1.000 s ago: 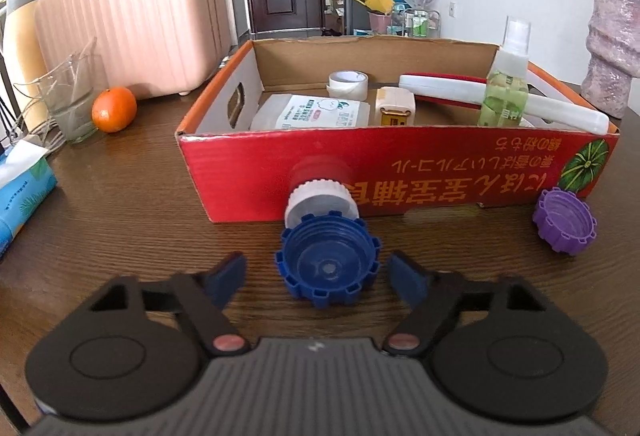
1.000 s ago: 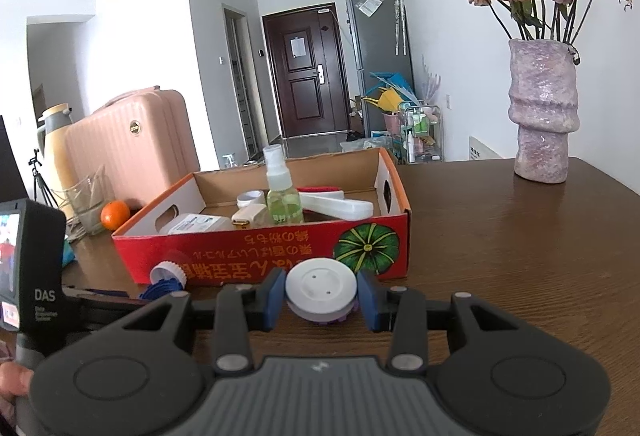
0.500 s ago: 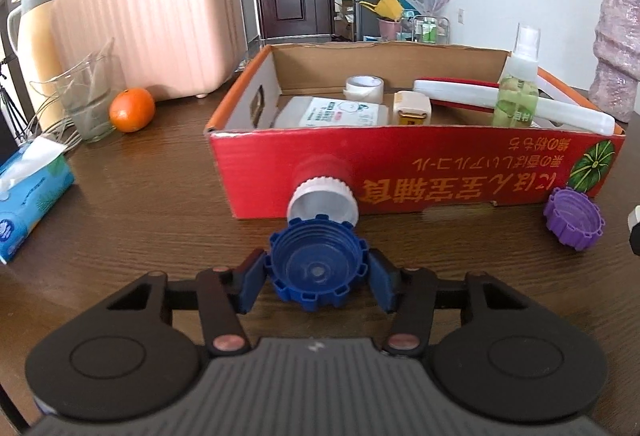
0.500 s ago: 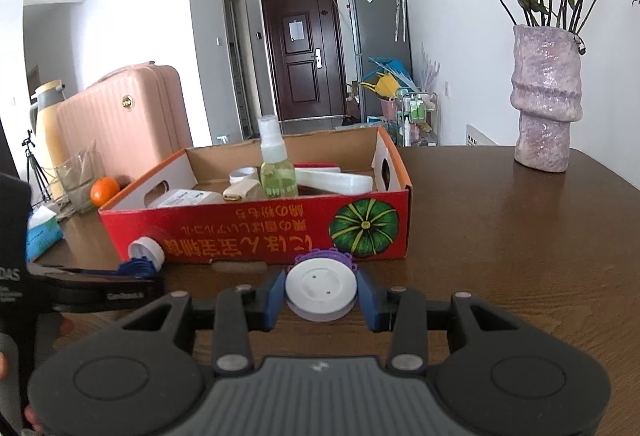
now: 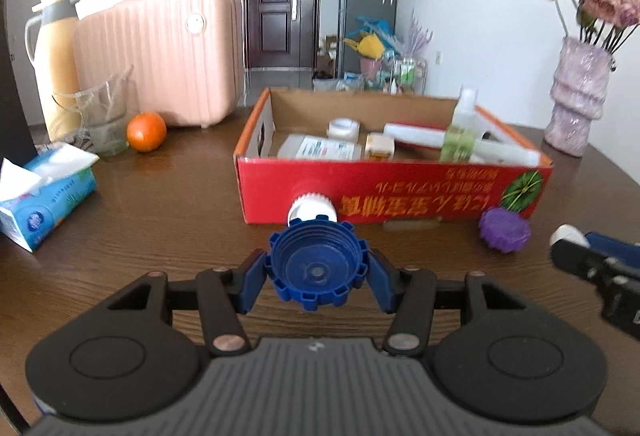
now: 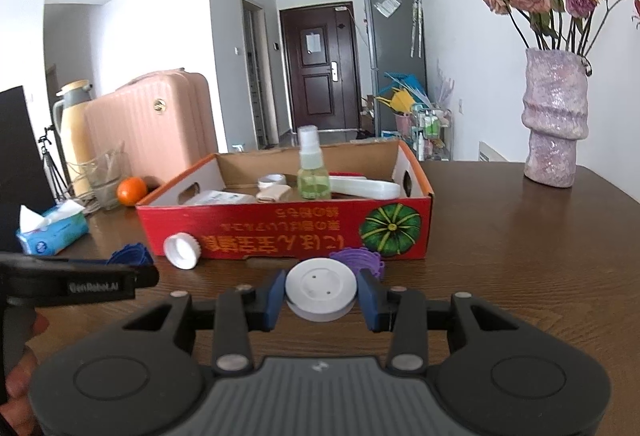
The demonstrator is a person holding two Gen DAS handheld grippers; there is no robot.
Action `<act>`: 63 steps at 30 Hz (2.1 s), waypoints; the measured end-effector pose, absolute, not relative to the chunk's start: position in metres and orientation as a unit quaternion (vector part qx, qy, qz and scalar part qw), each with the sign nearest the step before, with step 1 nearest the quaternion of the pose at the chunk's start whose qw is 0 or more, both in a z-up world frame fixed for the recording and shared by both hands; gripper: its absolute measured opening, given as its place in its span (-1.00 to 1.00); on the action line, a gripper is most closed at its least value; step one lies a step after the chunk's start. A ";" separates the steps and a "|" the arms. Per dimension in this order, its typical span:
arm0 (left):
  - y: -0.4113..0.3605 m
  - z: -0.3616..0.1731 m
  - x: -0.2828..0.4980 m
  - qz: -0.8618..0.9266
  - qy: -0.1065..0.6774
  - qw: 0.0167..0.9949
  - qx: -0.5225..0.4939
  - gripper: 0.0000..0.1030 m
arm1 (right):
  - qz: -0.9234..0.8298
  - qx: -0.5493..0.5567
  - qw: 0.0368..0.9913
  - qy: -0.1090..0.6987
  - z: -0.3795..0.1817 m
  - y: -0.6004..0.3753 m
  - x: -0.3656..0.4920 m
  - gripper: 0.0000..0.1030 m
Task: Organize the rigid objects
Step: 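Carry the blue cap and white lid up toward the box, then lower the white lid into the box and open the right tool while the left tool lowers the blue cap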
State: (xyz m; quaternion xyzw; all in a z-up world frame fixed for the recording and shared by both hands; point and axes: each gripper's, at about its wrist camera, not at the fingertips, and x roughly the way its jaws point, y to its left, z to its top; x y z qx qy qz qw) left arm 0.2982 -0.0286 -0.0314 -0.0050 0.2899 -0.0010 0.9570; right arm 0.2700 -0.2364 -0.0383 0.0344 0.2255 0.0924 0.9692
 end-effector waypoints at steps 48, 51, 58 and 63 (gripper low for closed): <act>-0.026 0.013 0.349 0.000 0.222 0.975 -0.005 0.07 | 0.114 0.039 0.976 0.179 -0.002 -0.195 0.327 -0.25; -0.026 0.011 0.358 0.000 0.222 0.975 -0.008 0.07 | 0.113 0.044 0.976 0.181 -0.004 -0.193 0.336 -0.25; -0.021 0.002 0.384 0.000 0.232 0.973 -0.016 0.07 | 0.113 0.045 0.974 0.190 -0.012 -0.189 0.360 -0.25; -0.017 -0.002 0.402 0.003 0.238 0.971 -0.021 0.07 | 0.115 0.043 0.973 0.194 -0.016 -0.184 0.375 -0.25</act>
